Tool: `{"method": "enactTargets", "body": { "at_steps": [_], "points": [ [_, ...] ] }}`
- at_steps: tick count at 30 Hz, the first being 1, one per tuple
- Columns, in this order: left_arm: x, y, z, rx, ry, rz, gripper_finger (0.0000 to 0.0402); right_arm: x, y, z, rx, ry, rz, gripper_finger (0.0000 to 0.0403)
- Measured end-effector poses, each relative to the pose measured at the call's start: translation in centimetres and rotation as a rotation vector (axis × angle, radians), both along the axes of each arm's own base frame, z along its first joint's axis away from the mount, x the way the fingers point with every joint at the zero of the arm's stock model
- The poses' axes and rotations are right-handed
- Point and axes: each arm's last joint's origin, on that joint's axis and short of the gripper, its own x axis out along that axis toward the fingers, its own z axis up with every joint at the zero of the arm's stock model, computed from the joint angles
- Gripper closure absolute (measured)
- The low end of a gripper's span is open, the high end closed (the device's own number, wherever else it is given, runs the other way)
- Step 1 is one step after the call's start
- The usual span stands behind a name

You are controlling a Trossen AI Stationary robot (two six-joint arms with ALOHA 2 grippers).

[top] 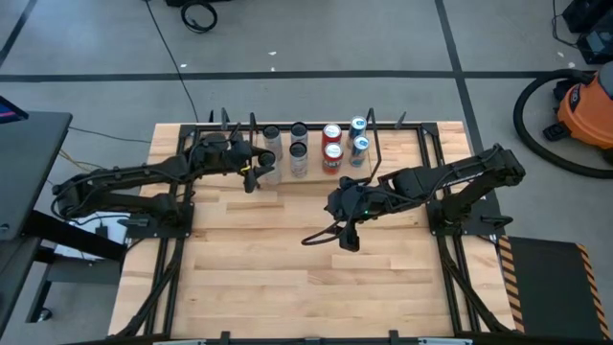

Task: Place canned beverage on shelf
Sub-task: Put the white and pink soda can aligned with the other white and pink soda can on the shelf

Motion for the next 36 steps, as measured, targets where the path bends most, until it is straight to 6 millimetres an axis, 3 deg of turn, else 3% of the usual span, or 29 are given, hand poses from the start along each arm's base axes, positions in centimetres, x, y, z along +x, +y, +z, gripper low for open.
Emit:
{"method": "enactTargets", "body": {
  "at_steps": [12, 23, 36],
  "points": [
    [1.5, 0.9, -1.3, 0.020, 0.013, -0.010, 0.0143, -0.1, 0.2, 0.0, 0.000, 0.000, 0.007, 0.0102],
    [0.5, 2.7, -1.4, -0.050, -0.008, 0.035, 0.0143, -0.4, 1.3, 0.0, -0.001, 0.000, 0.043, 0.0102],
    [0.5, 2.6, -1.5, -0.068, -0.003, -0.015, 0.0133, -0.4, 1.4, 0.0, -0.003, -0.001, 0.046, 0.0102]
  ]
}}
